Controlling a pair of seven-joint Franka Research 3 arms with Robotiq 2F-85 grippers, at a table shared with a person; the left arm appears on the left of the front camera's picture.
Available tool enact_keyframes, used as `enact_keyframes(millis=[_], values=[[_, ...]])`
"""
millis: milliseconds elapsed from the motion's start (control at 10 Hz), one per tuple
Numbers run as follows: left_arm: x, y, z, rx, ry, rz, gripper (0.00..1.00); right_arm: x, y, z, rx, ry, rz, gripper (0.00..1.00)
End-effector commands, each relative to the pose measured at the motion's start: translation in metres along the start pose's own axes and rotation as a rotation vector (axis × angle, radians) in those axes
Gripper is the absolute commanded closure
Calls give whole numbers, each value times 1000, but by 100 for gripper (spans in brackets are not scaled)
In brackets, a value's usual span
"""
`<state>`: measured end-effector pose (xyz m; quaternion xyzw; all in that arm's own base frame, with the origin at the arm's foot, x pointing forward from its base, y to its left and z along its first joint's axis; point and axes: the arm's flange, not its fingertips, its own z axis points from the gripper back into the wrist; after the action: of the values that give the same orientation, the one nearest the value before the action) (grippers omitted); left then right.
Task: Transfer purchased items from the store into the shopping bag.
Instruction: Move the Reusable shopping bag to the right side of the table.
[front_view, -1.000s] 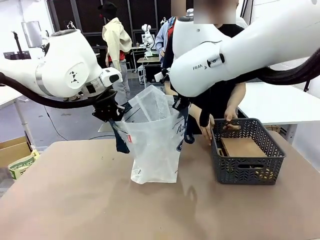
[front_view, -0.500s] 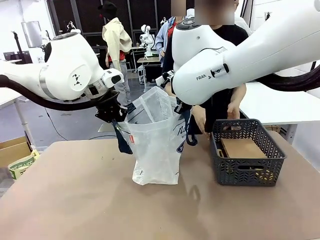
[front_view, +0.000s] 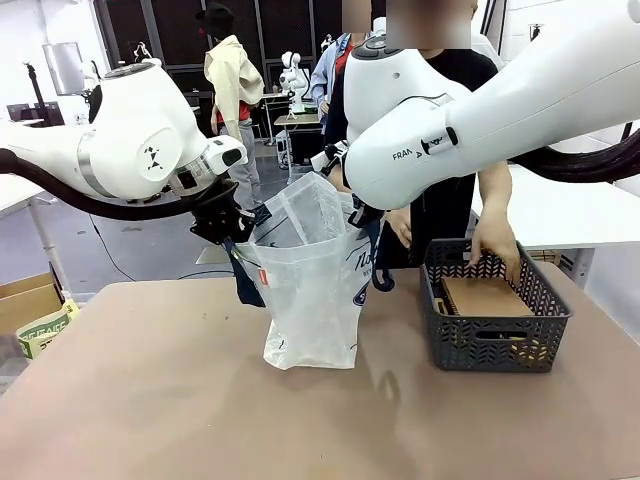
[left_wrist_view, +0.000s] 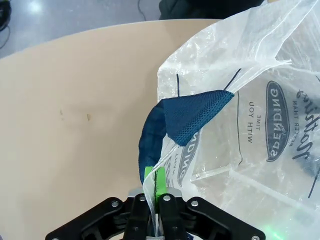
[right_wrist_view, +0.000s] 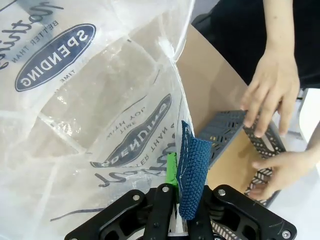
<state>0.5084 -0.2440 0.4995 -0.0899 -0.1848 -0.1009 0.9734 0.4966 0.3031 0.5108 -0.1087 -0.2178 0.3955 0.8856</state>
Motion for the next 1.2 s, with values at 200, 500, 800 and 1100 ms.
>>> enact_keyframes(millis=[200,500,800,1100], values=[[0,1,3,1,-4,5,100,1,0,-2,2,4,0,100],[0,1,3,1,-4,5,100,1,0,-2,2,4,0,100],[0,1,3,1,-4,5,100,1,0,-2,2,4,0,100],[0,1,3,1,-4,5,100,1,0,-2,2,4,0,100]])
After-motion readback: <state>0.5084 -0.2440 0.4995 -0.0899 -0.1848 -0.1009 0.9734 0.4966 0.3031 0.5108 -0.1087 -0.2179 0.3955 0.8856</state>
